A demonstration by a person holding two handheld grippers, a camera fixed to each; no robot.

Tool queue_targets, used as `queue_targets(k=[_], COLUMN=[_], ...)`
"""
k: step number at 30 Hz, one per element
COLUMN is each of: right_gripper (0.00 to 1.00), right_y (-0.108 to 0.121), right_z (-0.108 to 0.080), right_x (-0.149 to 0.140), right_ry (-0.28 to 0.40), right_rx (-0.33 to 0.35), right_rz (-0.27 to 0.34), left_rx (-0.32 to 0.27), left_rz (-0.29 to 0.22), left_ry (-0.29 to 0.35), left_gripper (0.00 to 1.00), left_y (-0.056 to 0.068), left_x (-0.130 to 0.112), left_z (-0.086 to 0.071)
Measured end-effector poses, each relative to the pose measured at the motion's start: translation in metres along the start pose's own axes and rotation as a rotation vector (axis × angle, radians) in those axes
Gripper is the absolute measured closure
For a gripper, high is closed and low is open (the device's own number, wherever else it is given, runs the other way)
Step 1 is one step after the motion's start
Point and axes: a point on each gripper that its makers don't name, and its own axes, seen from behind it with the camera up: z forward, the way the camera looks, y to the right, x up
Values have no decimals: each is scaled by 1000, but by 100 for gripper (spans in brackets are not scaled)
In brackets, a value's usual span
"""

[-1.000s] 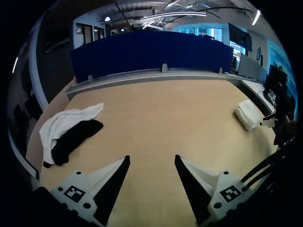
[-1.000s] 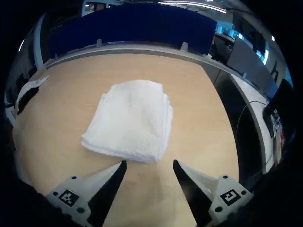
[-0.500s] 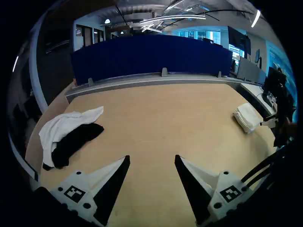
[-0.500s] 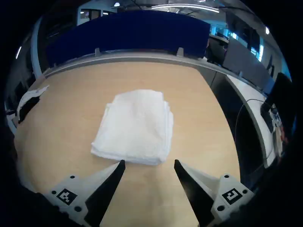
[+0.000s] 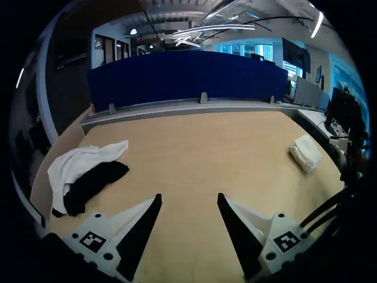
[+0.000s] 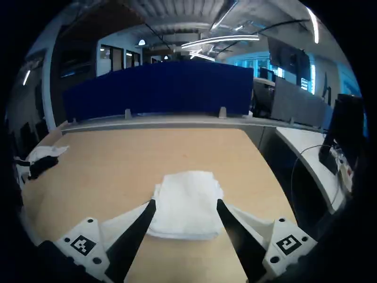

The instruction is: Fold towel

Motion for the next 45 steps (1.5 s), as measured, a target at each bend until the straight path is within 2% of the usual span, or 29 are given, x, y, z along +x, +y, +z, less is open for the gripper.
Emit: queue_targets(k=[5, 11, 17, 23, 29, 35, 41, 45], right_gripper=[0, 0, 0, 0, 0, 0, 0, 0], right_y=[-18, -36, -49, -74, -98, -127, -158, -165], right_z=[-9, -13, -16, -20, -25, -25, -18, -12], right_x=[28, 46, 70, 96, 120, 137, 142, 140], right_ry=[107, 169, 240, 317, 396, 440, 449, 442], right_rx=[11, 34, 4, -5, -18, -22, -5, -8], right_rz=[24, 38, 1, -22, -10, -20, -27, -25], left_rx=[8, 24, 33, 38, 31, 50, 51, 61], left_rz=[-8, -22, -25, -32, -43, -57, -74, -67], left_ry=[40, 108, 196, 257, 314, 348, 388, 406], left_gripper=[13, 13, 13, 13, 13, 13, 13, 13], left_y=[-4, -12, -18, -26, -32, -44, -55, -62], left_x=[11, 28, 50, 68, 86, 99, 109, 115], left_z=[1, -1, -1, -2, -3, -2, -2, -3])
